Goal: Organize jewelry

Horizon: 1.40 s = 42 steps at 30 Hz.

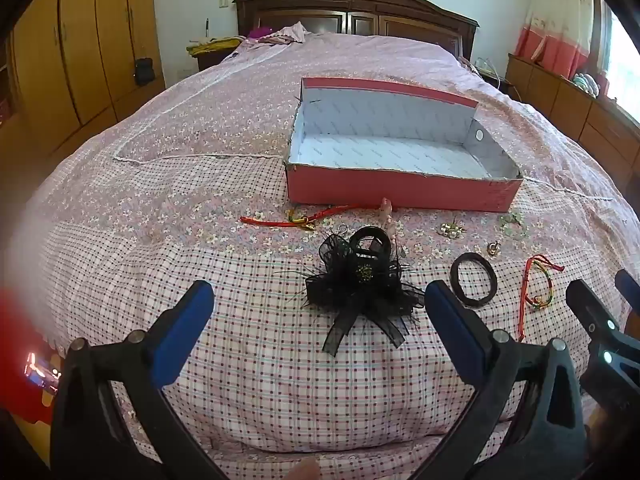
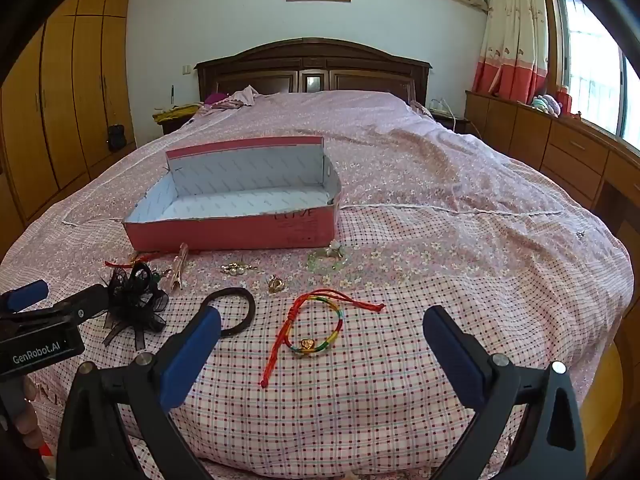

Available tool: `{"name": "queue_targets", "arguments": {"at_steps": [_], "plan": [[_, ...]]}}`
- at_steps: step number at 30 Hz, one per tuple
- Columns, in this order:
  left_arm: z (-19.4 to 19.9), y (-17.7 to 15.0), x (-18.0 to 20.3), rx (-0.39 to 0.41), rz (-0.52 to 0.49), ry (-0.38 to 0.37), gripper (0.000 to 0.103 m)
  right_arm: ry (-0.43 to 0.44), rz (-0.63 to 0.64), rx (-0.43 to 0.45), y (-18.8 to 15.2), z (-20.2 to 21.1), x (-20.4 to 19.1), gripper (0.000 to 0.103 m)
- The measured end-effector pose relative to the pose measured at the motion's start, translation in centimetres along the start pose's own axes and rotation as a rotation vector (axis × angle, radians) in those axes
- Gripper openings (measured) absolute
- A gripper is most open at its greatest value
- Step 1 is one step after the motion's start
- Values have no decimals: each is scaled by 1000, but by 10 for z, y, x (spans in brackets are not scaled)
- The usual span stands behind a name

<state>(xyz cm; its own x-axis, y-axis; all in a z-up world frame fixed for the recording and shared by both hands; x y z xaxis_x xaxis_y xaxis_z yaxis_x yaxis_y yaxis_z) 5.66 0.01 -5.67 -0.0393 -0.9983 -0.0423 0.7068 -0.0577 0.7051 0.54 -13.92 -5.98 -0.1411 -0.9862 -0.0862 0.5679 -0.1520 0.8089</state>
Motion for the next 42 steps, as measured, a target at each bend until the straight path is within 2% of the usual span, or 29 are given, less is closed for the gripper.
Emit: {"name": "queue_targets", "arguments": {"at_steps": [42], "plan": [[2,4,-5,5,-2,4,98,-2,4,12,3,3,1,103]]}}
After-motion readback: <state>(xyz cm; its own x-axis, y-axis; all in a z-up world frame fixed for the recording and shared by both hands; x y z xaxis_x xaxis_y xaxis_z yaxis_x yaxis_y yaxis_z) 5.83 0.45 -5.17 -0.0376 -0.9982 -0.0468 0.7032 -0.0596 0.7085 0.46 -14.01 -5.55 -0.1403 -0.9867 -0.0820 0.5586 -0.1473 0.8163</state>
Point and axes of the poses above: each gripper's, at about its wrist camera, not at the fingertips, and z roughly against the way its jaws point, x to its right, y to its top, the point moved 8 cm from there along -z, roughly the way its jaws point, and after that the axes turned 6 degrees about -z, right-handed, at the moved point
